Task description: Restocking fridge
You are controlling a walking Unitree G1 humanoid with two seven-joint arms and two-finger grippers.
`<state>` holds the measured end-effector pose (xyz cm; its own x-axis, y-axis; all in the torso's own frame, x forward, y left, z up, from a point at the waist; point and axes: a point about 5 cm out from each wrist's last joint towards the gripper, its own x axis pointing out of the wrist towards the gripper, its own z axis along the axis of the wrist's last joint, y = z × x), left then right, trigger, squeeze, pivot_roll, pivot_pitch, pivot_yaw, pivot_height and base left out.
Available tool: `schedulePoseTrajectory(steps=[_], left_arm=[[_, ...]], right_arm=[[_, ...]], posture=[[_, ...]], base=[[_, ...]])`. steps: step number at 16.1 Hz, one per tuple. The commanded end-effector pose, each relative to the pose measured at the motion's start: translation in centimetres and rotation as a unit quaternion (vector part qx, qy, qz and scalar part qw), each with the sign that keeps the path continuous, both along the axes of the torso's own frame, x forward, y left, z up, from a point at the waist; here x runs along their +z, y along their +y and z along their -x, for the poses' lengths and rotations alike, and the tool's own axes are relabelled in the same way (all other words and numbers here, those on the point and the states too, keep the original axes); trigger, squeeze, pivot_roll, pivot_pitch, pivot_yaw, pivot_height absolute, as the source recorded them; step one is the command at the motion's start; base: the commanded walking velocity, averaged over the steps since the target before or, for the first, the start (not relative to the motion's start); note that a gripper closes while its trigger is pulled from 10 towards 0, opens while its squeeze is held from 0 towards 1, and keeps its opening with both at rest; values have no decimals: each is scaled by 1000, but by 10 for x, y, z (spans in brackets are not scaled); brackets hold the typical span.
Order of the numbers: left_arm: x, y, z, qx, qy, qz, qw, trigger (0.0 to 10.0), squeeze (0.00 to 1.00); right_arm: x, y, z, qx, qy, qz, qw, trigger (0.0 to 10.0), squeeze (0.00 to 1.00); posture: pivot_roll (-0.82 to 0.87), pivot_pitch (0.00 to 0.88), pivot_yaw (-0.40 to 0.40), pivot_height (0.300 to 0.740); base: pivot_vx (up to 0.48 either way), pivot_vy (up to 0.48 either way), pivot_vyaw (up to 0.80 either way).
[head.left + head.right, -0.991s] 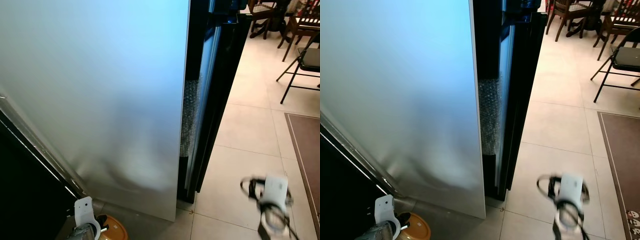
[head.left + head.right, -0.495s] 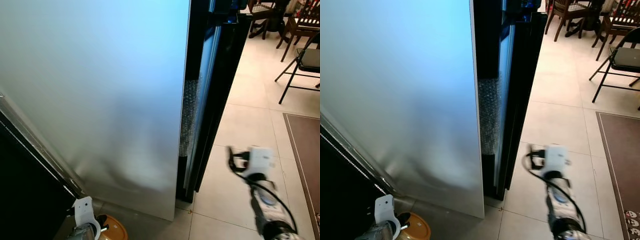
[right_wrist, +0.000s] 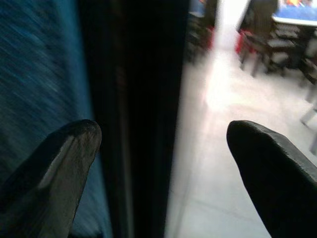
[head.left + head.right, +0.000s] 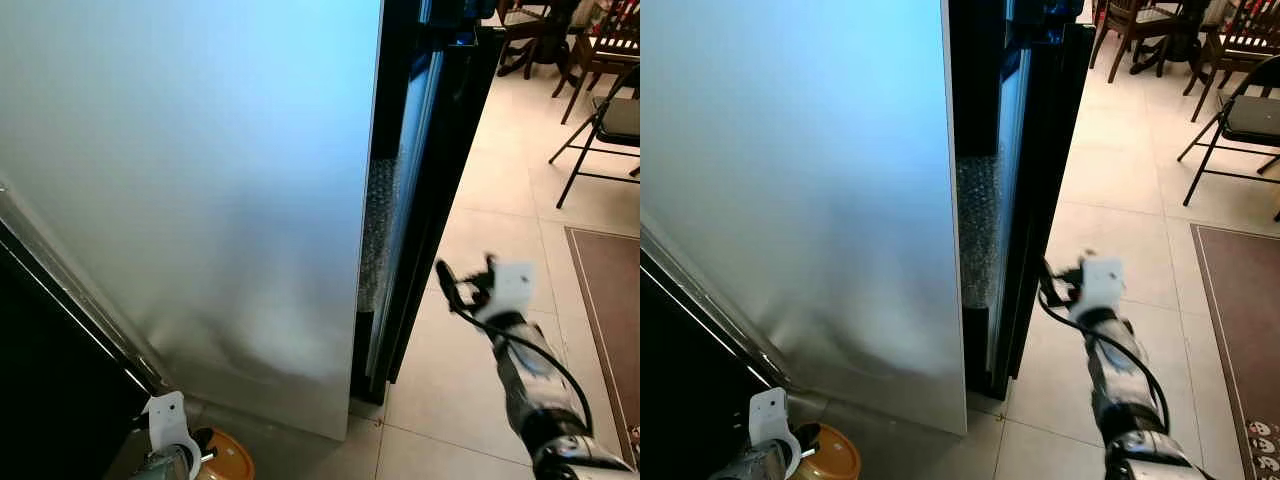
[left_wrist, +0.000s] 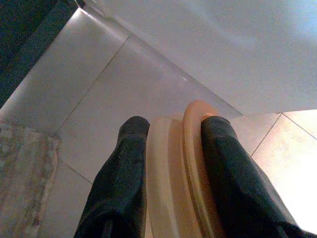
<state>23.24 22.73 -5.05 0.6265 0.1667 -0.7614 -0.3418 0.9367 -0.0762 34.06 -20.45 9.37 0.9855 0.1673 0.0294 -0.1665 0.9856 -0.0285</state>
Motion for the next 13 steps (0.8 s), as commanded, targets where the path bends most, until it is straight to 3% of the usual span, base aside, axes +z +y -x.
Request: schedulePoseTrajectory(steps=[1,3,8,13], left_arm=[[1,3,-1,-1,5,-8,1000,10000,0],[1,3,-1,-3,5,-8,1000,10000,0],[2,3,-2,-4,6,-7,1000,10000,0],[1,3,-1,-4,7,-8,1000,10000,0]], right_arm=[[9,16,-6,35,-13,1,999,10000,0],[19,33,-14,52,-22,13,998,10000,0],[40,35,-31,-43,-32,-17,998,10000,0],[47,41,-36,-62,-36,-29,997,10000,0]], posture=[[-39,0,22,740],[-35,0,24,740],[-31,0,20,740],[-24,0,19,740]], base=[[0,0,0],[0,0,0],[0,0,0],[0,0,0]])
